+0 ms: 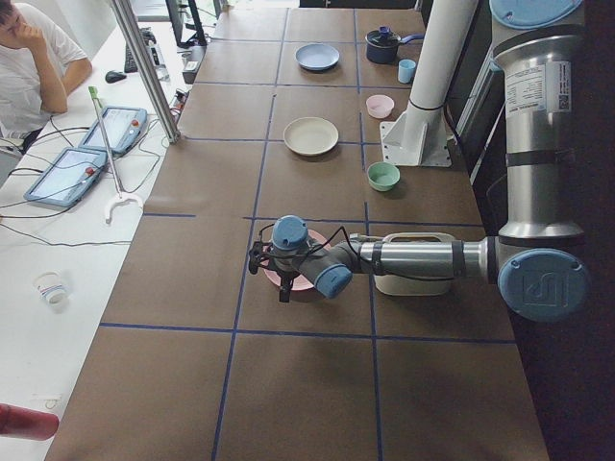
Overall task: Stack three plates with pink and blue
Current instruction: 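Reach the left gripper to the pink plate rim and grasp it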
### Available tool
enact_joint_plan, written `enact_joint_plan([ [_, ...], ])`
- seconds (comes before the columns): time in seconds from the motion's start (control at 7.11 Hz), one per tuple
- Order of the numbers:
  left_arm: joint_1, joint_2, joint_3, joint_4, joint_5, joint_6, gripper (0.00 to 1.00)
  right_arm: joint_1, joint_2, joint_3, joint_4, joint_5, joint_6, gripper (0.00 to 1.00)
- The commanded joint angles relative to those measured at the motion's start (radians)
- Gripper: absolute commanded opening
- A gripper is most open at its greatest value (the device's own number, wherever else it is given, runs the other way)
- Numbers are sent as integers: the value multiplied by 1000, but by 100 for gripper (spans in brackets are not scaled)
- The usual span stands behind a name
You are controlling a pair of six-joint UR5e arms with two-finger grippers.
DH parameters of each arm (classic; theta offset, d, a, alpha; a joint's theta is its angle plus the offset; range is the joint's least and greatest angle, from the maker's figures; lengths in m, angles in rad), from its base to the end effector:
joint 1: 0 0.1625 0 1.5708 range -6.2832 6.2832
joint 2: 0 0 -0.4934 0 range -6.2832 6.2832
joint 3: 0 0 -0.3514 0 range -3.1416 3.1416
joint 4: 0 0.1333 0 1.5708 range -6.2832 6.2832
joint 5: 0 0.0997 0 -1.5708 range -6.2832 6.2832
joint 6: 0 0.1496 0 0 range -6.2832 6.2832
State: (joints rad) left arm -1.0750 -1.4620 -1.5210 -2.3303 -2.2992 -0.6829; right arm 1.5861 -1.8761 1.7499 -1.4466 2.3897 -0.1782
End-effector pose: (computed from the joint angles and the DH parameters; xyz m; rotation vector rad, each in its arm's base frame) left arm 0.1791 -0.4020 0.7442 0.0844 0.9039 0.0447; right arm 0.0286 -0.2994 0.7797 0.0773 -0.8161 -0.1529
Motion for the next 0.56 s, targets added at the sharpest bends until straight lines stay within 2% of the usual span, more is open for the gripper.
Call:
enact_joint_plan([
  [0.0,29,-41,76,-12,14,-21,92,0,-1,-1,2,-1,-3,100],
  [0.28,27,-49,93,-14,12,-23,72,0,-5,-1,3,0,-4,100],
  [0.42,27,-47,91,-14,4,-23,29,0,-5,-1,3,0,-6,100],
])
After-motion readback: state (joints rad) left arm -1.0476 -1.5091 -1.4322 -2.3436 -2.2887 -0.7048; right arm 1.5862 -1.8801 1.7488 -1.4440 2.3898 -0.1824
